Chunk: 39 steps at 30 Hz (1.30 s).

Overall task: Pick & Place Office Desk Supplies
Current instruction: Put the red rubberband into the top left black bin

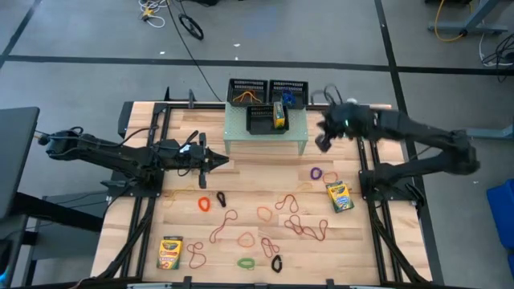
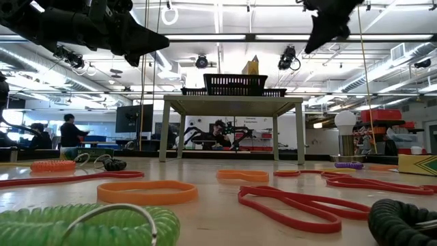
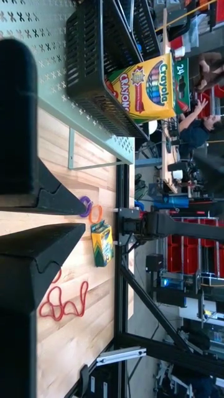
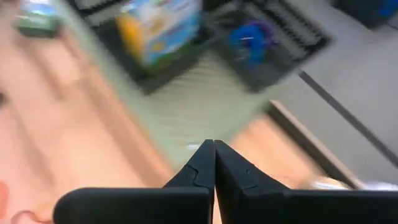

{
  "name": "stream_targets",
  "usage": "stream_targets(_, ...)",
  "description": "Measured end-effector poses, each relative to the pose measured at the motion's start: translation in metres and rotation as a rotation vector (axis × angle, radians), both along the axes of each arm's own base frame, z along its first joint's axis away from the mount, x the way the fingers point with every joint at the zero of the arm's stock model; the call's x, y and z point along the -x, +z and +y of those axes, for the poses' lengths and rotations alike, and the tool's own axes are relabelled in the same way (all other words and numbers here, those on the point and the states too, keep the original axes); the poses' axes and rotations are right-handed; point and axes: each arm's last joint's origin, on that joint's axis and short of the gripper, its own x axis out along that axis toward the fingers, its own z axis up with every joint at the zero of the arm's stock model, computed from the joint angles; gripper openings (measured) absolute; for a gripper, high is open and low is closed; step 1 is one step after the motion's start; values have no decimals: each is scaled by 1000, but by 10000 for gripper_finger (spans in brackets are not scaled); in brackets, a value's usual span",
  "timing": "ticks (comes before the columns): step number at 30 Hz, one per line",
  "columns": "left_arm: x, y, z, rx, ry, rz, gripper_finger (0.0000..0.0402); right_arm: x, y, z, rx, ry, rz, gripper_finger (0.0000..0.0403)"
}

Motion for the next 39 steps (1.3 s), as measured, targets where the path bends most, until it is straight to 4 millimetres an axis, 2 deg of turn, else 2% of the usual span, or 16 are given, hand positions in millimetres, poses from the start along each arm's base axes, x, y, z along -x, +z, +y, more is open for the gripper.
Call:
stream_targets(3,0,0,0,0,0,0,39,-1,-32,17,7,50,-134,8)
stream_targets(8,0,5,0,-19,-1,-55,39,-13,-87,39,68,98,-257,4)
stream_targets(13,0,8,0,43,-5,-97,39,-18,-121,57,64,154,-354,8)
stream_targets(17,-2,6,0,165,-8,-94,39,-16,-133,68,59,156,-396,5)
stream_targets(25,-6,2,-2,241,-12,-82,39,-8,-150,87,53,216,-570,6)
stream_targets(33,-16,-18,-1,306,25,23,34,-2,-158,86,120,211,-628,5)
stream_targets(39,-24,-28,-1,246,34,125,16,-3,-158,79,244,222,-576,6)
